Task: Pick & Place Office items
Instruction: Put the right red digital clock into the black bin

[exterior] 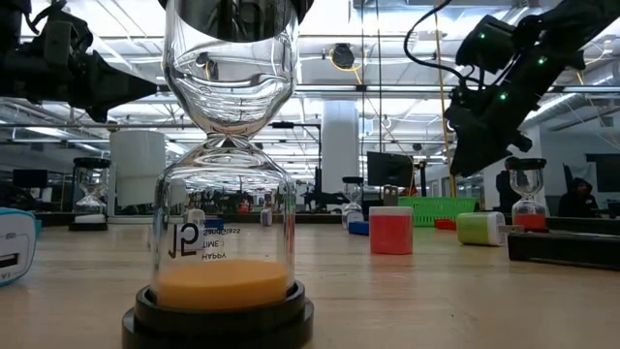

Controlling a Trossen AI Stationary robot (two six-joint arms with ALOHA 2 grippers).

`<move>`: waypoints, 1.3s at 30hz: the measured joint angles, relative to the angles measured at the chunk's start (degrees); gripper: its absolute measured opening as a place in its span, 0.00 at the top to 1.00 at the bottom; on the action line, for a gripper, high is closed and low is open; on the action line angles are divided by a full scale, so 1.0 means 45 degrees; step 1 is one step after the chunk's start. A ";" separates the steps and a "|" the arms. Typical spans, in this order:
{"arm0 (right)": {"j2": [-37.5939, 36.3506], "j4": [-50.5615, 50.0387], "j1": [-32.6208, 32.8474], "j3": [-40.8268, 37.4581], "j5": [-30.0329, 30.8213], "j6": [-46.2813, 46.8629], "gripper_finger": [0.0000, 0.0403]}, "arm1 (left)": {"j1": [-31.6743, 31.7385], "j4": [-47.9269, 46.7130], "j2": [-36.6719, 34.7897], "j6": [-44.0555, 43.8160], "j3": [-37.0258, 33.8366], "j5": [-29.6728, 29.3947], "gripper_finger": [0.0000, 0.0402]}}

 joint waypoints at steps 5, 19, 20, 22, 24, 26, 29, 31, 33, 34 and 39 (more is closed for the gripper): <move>0.0638 0.0646 -0.0800 0.0000 -0.0089 -0.0018 0.48 | 0.0000 0.0005 0.0000 -0.0003 0.0000 0.0000 0.92; 0.2585 -0.0735 -0.1863 0.1911 -0.2297 -0.0127 0.37 | 0.0000 0.0015 0.0000 -0.0013 0.0000 0.0000 0.91; 0.2709 -0.1008 -0.1837 0.2136 -0.2368 -0.0088 0.36 | 0.0000 0.0017 0.0000 -0.0013 0.0000 -0.0002 0.91; 0.2961 -0.1548 -0.1774 0.2599 -0.2130 -0.0345 0.34 | 0.0000 0.0019 0.0000 -0.0013 0.0000 0.0000 0.91; 0.3234 -0.1742 -0.1777 0.2972 -0.1643 -0.0713 0.32 | 0.0000 0.0019 0.0000 -0.0013 0.0000 0.0000 0.91; 0.3545 -0.1737 -0.1811 0.3161 -0.1614 -0.0966 0.28 | 0.0000 0.0019 0.0000 -0.0013 0.0000 0.0000 0.91; 0.4047 -0.1944 -0.1815 0.3235 -0.2054 -0.1091 0.24 | 0.0000 0.0024 0.0000 -0.0018 0.0000 -0.0001 0.91; 0.4314 -0.2345 -0.1805 0.3235 -0.2329 -0.1208 0.22 | 0.0000 0.0024 0.0000 -0.0018 0.0000 0.0000 0.91; 0.4557 -0.2632 -0.1805 0.3235 -0.2301 -0.1225 0.21 | 0.0000 0.0020 0.0000 -0.0013 0.0000 0.0000 0.91; 0.4675 -0.2660 -0.1805 0.3235 -0.2291 -0.1204 0.20 | 0.0000 0.0024 0.0000 -0.0017 0.0000 0.0000 0.91; 0.5426 -0.2618 -0.1747 0.3235 -0.2276 -0.1223 0.21 | 0.0000 0.0019 0.0000 -0.0013 0.0000 0.0000 0.91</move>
